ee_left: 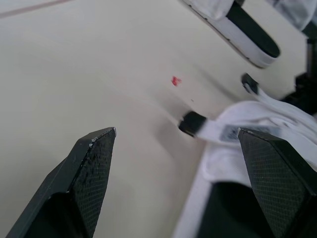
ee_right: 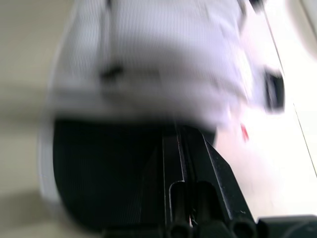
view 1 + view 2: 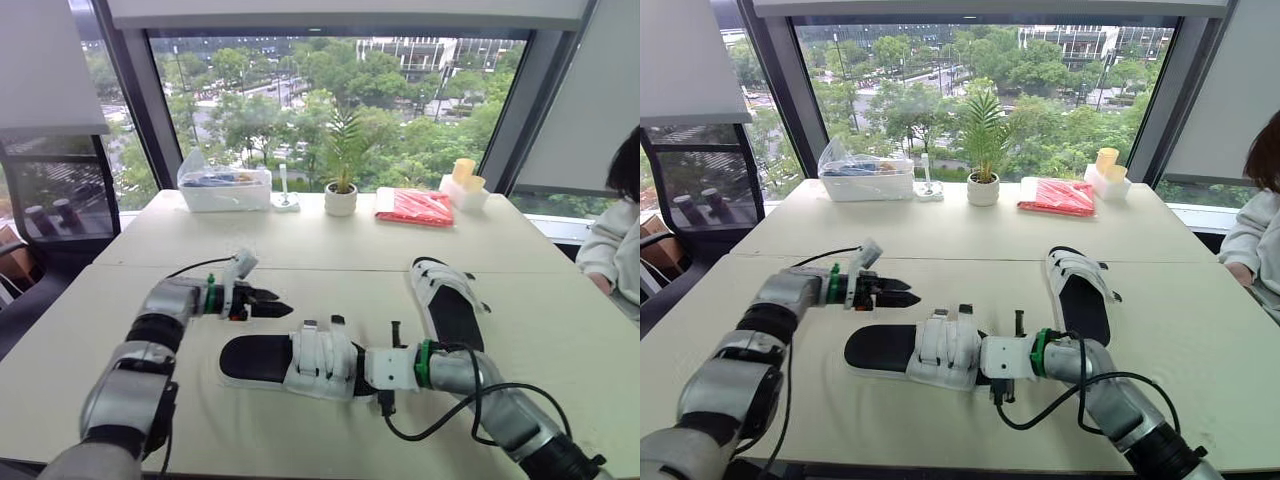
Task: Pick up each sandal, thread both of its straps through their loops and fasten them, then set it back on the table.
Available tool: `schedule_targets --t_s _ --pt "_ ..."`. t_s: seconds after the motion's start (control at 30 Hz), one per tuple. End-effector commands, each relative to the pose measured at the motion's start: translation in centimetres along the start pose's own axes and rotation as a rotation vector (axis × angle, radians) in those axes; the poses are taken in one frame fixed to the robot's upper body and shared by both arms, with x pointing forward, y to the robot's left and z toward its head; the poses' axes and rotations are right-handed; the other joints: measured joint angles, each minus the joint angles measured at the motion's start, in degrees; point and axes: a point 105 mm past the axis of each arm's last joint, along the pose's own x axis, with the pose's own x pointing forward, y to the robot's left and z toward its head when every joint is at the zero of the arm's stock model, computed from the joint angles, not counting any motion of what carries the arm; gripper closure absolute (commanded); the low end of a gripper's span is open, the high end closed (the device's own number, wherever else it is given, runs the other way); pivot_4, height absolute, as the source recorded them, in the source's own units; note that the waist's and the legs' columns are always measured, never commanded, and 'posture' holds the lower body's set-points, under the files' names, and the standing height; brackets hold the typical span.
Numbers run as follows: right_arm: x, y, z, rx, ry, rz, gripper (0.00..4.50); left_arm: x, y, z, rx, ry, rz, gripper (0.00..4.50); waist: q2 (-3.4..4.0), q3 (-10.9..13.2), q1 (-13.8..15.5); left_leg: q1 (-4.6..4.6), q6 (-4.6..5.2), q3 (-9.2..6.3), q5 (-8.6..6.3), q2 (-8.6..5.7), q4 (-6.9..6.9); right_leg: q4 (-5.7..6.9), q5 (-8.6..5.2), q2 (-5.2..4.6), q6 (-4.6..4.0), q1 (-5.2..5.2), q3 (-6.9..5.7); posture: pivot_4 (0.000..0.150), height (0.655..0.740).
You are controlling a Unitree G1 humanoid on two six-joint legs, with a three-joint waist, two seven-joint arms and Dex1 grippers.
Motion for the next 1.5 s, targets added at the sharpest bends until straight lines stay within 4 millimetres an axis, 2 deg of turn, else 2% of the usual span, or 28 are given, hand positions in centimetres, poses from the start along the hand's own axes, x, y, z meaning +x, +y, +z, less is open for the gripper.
schedule_targets --t_s 0.03,0.23,0.4,0.53,0.77,1.03,1.27,1.37,1.4,1.5 --pt "-2.1 -0.9 0.1 -0.002 0.027 -0.004 4.50 -1.2 -2.1 0.9 -0.027 -0.017 -0.107 0.47 0.02 0.30 -0.10 0.00 0.00 -0.01 0.00 0.01 0.00 0.00 0.00 0.01 0.00 -0.01 -0.01 0.150 0.7374" --pt "-5.7 -2.3 1.4 -0.036 0.057 -0.030 4.50 -2.0 -3.9 -0.9 -0.136 0.052 -0.172 0.47 0.19 0.73 -0.18 -0.06 -0.01 -0.01 0.00 0.03 -0.02 0.03 0.00 0.00 0.00 -0.11 0.00 0.150 0.7374" --pt "-7.5 -2.7 2.6 -0.063 0.076 -0.055 4.50 -2.1 -5.4 -3.0 -0.300 0.109 -0.225 0.47 0.16 0.80 -0.30 -0.07 -0.01 -0.01 0.00 0.06 -0.03 0.04 0.00 0.00 0.00 -0.12 0.00 0.150 0.7374" --pt "-8.0 -2.7 3.1 -0.061 0.091 -0.073 4.50 -1.3 -6.3 -4.3 -0.374 0.148 -0.249 0.47 0.14 0.82 -0.18 -0.07 -0.01 -0.01 0.01 0.06 -0.01 0.05 0.00 -0.02 0.00 -0.12 0.01 0.150 0.7374" --pt "-8.0 -2.5 3.8 -0.052 0.096 -0.092 4.50 1.1 -7.3 -3.4 -0.509 0.109 -0.312 0.47 0.13 0.82 0.12 -0.10 -0.01 -0.01 0.01 0.02 0.09 0.06 0.00 -0.07 0.00 -0.08 0.00 0.150 0.7374" --pt "-8.1 -2.2 4.3 -0.051 0.109 -0.103 4.50 5.3 -7.6 -2.7 -0.644 0.057 -0.335 0.47 0.12 0.83 0.02 -0.10 -0.21 0.00 0.12 0.02 0.12 0.11 0.00 -0.06 0.01 -0.10 0.00 0.150 0.7374" --pt "-7.9 -1.9 4.6 -0.034 0.107 -0.110 4.50 6.5 -7.5 -2.3 -0.652 0.035 -0.320 0.47 0.12 0.82 -0.02 -0.08 -0.37 0.00 0.21 0.02 0.12 0.13 0.00 -0.06 0.01 -0.10 0.00 0.150 0.7374" --pt "-7.8 -1.8 4.6 -0.029 0.107 -0.109 4.50 6.6 -7.4 -2.3 -0.651 0.030 -0.317 1.26 0.12 0.82 -0.02 -0.07 -0.39 0.01 0.22 0.02 0.13 0.13 0.00 -0.07 0.01 -0.09 0.00 0.150 0.7374" --pt "-7.7 -1.8 4.6 -0.027 0.106 -0.110 4.50 6.6 -7.5 -2.4 -0.654 0.028 -0.317 1.66 0.12 0.82 -0.02 -0.08 -0.41 0.00 0.23 0.02 0.13 0.13 0.00 -0.07 0.01 -0.09 0.00 0.150 0.7374" --pt "-7.6 -1.8 4.5 -0.025 0.103 -0.112 4.50 6.7 -7.6 -2.4 -0.658 0.027 -0.318 3.26 0.12 0.82 -0.01 -0.08 -0.44 0.01 0.25 0.02 0.13 0.13 0.00 -0.07 0.01 -0.09 0.00 0.150 0.7374"
